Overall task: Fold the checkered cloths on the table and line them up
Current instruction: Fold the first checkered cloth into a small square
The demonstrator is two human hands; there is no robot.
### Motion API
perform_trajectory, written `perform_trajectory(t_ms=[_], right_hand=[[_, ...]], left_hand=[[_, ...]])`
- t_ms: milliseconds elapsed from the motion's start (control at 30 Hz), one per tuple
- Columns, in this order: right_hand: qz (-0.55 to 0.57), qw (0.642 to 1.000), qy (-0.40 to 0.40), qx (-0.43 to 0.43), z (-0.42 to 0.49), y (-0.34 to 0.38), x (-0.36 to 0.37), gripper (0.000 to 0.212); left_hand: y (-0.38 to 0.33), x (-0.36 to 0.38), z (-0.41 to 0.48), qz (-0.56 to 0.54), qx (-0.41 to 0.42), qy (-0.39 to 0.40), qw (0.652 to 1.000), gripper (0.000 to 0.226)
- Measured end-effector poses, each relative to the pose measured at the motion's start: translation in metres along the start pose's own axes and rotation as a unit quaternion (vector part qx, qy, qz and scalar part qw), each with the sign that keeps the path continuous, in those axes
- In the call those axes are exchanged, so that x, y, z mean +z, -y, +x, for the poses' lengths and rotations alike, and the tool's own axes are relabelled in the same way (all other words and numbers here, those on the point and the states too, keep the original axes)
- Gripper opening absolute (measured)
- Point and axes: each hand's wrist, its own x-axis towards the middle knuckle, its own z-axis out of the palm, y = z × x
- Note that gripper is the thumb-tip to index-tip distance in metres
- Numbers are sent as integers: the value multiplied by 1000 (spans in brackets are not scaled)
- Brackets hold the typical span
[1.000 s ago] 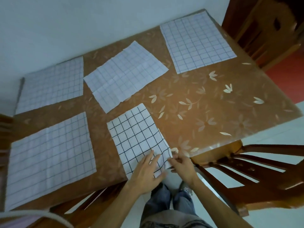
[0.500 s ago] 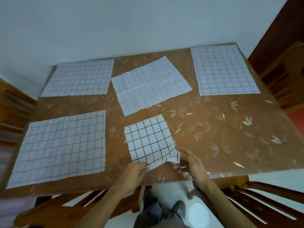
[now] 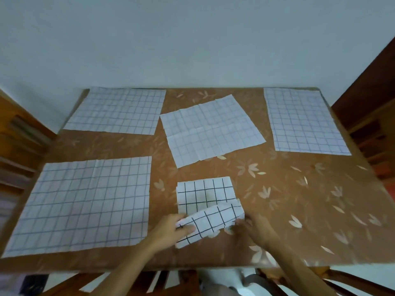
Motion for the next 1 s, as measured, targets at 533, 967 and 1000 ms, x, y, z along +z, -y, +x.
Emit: perform_trajectory(t_ms=[533,967,1000], right_hand=[[166,981,-23,92,50,-17,16,23],[168,981,57,80,54,-60,9,36],[174,980,49,83,53,-60,9,35]], left_hand=[[41,31,30,-167,-191,-110,961,18],[33,53,48,-151,-215,-216,940,25],[34,54,49,-163,-214,-213,939,25]])
